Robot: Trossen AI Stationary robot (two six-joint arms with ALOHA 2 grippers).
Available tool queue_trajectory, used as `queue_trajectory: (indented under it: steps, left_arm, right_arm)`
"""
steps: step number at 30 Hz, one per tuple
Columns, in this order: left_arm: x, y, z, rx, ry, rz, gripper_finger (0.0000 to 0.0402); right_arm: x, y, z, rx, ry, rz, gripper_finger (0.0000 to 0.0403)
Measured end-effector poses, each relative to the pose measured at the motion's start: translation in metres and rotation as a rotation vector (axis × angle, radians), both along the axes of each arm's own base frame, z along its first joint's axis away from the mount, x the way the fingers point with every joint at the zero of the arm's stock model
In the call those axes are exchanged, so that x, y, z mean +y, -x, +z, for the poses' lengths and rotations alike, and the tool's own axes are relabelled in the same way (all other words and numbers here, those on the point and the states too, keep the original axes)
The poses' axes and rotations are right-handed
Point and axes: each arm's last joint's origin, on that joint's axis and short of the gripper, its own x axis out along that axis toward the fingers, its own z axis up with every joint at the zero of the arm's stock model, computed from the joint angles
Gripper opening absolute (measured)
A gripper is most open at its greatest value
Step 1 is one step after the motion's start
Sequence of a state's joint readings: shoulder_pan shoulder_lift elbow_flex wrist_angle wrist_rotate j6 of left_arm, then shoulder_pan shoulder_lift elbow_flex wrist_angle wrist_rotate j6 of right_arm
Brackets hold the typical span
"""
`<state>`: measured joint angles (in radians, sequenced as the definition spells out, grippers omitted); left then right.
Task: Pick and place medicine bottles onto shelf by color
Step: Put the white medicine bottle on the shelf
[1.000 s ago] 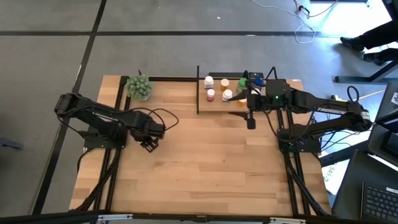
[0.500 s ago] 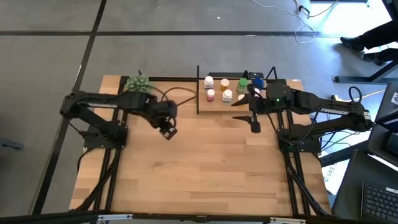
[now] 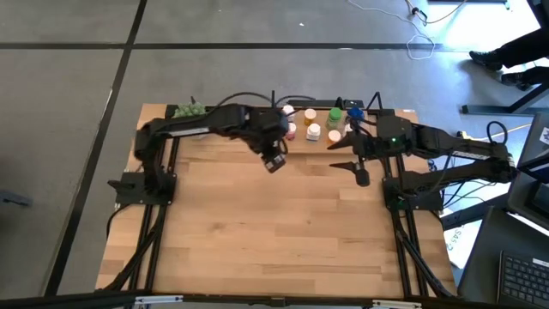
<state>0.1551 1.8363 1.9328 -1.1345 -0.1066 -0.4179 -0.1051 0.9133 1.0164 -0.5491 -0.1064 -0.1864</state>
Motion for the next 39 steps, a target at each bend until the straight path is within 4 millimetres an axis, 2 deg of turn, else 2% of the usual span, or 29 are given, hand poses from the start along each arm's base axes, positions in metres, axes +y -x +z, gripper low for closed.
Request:
queue_trajectory:
  steps: [8,13,22,30,39]
  left_arm:
    - [0.027,-0.040,-0.014,0.011,-0.087,-0.049,0.0150]
    - [0.041,-0.056,-0.037,0.057,-0.103,-0.047,0.0150]
    - [0.063,-0.067,-0.070,0.148,-0.127,0.001,0.0150]
    - [0.067,-0.070,-0.078,0.142,-0.149,-0.009,0.0150]
    - [0.059,-0.078,-0.079,0.117,-0.191,-0.069,0.0150]
  right_arm:
    - [0.000,0.003,-0.001,0.016,-0.015,-0.006,0.0239]
    - [0.000,0.004,-0.003,0.037,-0.029,-0.012,0.0239]
    - [0.000,0.005,-0.004,0.050,-0.031,-0.013,0.0239]
    - [0.000,0.005,-0.004,0.049,-0.031,-0.013,0.0239]
    - [0.000,0.005,-0.003,0.047,-0.030,-0.013,0.0239]
